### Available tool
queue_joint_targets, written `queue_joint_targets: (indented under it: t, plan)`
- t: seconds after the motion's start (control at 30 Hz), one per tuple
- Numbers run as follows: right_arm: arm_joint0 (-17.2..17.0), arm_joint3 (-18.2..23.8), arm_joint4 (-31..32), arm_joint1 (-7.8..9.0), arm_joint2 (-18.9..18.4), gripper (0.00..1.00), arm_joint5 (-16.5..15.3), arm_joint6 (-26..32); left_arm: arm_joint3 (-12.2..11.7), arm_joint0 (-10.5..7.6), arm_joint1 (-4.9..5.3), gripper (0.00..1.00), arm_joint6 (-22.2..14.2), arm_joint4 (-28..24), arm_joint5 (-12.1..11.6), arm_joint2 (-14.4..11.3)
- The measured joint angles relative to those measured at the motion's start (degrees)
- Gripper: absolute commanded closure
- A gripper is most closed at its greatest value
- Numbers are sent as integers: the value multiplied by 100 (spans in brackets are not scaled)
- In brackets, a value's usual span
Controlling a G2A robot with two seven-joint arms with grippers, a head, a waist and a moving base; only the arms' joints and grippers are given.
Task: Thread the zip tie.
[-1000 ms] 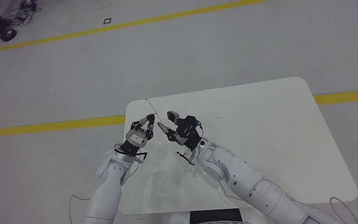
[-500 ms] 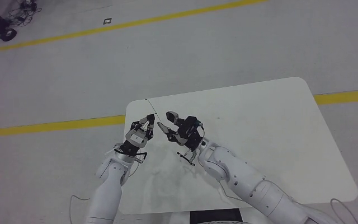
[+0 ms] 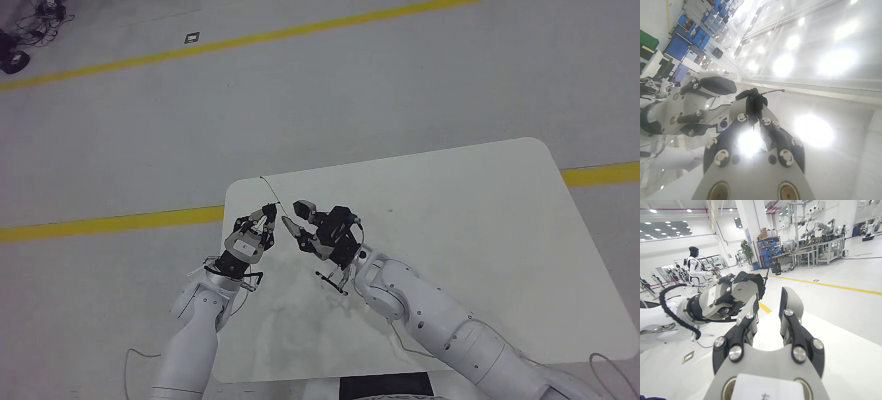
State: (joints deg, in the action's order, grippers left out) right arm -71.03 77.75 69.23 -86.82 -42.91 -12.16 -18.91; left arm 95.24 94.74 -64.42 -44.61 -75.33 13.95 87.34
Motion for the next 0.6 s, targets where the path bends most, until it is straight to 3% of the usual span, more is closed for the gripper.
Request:
queue_joint_targets:
  t: [0.23, 0.37, 0.6]
  plan:
    - [19, -24, 40, -17, -17, 88, -46, -34, 0, 0, 0, 100, 0, 0, 0, 0]
    - [35, -58, 73, -27, -21, 100, -69, -16, 0, 0, 0, 100, 0, 0, 0, 0]
    - [-11, -106, 160, -38, -30, 100, -18, -52, 0, 0, 0, 100, 0, 0, 0, 0]
